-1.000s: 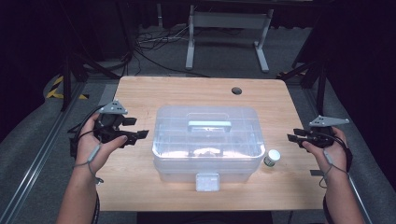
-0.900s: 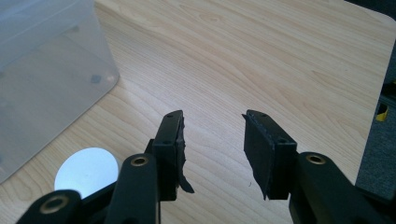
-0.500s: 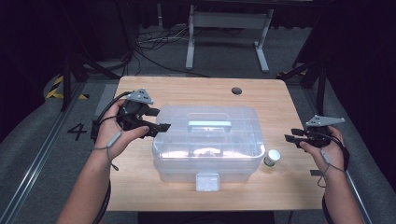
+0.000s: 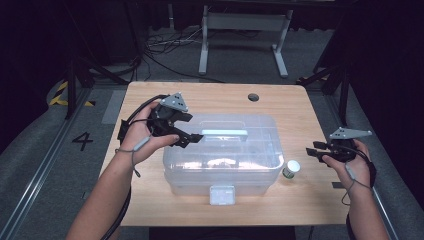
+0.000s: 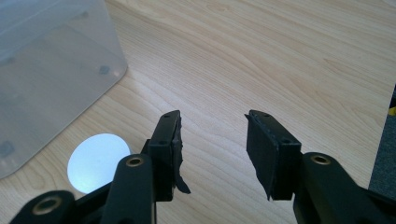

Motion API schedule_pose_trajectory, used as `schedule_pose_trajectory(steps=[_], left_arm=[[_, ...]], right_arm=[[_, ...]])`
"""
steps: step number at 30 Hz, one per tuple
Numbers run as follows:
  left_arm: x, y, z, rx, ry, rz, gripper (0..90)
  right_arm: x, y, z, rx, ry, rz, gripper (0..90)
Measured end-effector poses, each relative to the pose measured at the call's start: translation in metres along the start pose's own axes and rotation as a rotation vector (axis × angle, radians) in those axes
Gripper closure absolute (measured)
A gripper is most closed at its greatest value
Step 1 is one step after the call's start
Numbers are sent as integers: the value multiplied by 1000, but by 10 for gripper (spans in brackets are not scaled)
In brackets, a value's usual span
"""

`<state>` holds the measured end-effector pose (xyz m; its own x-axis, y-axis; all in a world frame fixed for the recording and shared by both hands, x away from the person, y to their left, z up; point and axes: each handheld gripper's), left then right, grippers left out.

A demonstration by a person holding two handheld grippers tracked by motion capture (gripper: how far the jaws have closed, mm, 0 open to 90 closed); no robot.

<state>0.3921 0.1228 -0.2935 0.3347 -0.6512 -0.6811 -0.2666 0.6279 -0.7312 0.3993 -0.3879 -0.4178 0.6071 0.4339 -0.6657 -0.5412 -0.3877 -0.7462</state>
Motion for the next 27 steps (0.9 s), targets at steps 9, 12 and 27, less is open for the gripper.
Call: schedule_pose_trajectory(steps=[9,12,27], left_arm=[[18,-16,-9,52,29,-3,208],[25,-19,-12,55,29,-7,238],[43,-13,-18,60,-29,52,408]], right_arm=[[-1,2,1,13,-14,-10,560],[-1,2,2,16,-18,-11,561],[4,2,5,11,-34,4,563]])
Point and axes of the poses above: each handheld gripper's, and its own axes: x roughly forward along the jaws, y roughly out of its underside, z roughly to its left, and after that the axes turned 2 degrees about x, right-handed
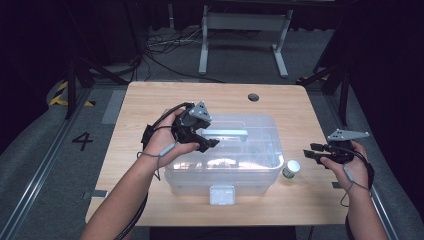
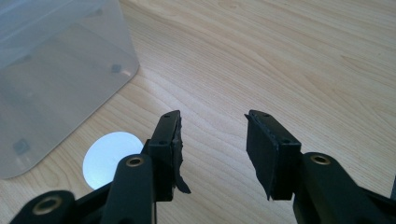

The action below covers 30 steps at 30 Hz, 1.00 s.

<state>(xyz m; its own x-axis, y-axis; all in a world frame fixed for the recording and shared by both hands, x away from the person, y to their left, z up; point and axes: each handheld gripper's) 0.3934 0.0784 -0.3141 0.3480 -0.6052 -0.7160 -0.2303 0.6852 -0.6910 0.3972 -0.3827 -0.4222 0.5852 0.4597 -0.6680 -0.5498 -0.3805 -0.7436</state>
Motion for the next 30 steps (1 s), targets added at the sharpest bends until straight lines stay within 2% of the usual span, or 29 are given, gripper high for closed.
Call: schedule_pose_trajectory(steps=[2,3,5,7,8,11,22,30], left_arm=[[-1,0,0,5,-25,-20,484],[-3,-1,0,9,-24,-27,515],[-4,-1,-3,23,15,-60,601],[-6,-2,-6,46,19,-69,686],[-7,-5,-10,85,-19,-37,692],[-7,-6,-11,92,-28,-25,702],[-8,-12,-7,65,-19,-7,703],[-10,-21,4,16,-3,-3,692]], right_arm=[[0,0,0,-3,-4,3,563],[1,0,1,-5,-4,2,563],[0,-1,1,-7,-4,-1,563],[0,-1,2,-3,-5,-2,563],[0,-1,1,-4,-5,-4,563],[-1,-1,1,-5,-4,-3,563],[-8,-3,7,-23,-1,-21,564],[-21,-8,17,-44,-3,-55,564]])
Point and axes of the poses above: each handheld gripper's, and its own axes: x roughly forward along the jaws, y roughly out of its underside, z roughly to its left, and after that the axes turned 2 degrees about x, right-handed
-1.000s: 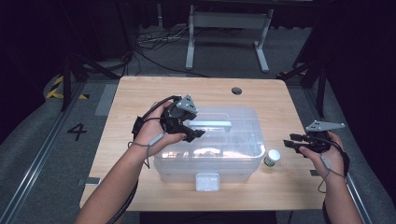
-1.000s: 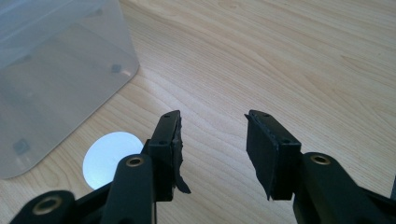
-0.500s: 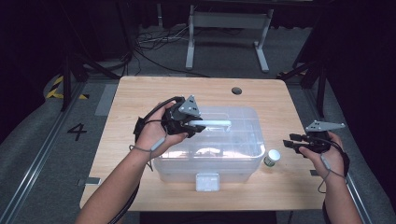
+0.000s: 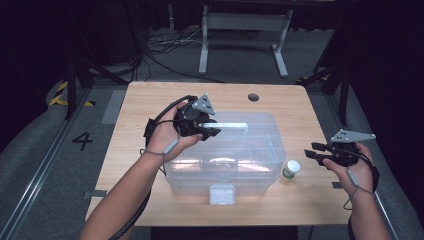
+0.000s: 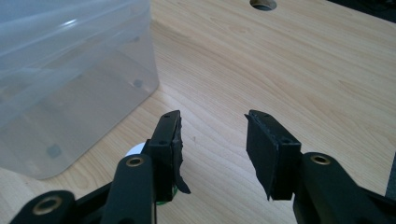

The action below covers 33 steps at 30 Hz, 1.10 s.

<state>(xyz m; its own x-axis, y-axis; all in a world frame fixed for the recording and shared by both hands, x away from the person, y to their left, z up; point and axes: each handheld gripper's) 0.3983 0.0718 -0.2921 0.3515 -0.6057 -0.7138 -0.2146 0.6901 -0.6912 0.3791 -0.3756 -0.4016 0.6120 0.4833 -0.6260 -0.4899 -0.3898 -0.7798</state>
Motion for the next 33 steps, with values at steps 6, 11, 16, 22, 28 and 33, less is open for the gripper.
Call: schedule_pose_trajectory(steps=[6,11,16,22,28,33], left_arm=[[-1,-5,7,-26,-5,-6,681],[-1,-7,14,-42,-4,-21,674],[-1,-12,20,-56,-24,-23,665],[0,-22,28,-53,-49,21,662],[0,-27,38,-74,-25,36,661],[0,-29,43,-89,-6,49,661]], right_arm=[[-12,-5,11,27,-13,-41,617],[-23,-9,19,21,-63,-90,740],[-31,-14,31,-16,-111,-126,839],[-33,-17,46,-56,-157,-174,898],[-25,-20,63,-103,-219,-167,900],[-17,-20,73,-130,-277,-147,900]])
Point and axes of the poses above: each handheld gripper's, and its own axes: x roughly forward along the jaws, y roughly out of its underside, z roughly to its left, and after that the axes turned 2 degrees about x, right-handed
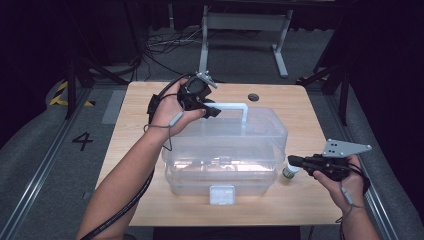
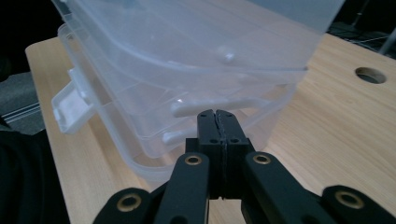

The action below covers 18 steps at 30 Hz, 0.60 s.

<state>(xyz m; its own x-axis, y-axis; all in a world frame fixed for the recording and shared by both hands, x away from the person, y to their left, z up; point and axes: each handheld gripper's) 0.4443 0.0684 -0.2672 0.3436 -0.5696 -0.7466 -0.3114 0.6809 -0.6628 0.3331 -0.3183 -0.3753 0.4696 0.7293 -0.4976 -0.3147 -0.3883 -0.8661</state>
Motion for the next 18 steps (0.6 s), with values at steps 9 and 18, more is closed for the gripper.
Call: schedule_pose_trajectory(steps=[9,18], left_arm=[[0,-1,3,-7,9,2,661],[0,-1,3,-11,17,2,661]], right_arm=[[9,-1,5,-4,-44,-10,900],[10,-4,9,-12,-42,-37,900]])
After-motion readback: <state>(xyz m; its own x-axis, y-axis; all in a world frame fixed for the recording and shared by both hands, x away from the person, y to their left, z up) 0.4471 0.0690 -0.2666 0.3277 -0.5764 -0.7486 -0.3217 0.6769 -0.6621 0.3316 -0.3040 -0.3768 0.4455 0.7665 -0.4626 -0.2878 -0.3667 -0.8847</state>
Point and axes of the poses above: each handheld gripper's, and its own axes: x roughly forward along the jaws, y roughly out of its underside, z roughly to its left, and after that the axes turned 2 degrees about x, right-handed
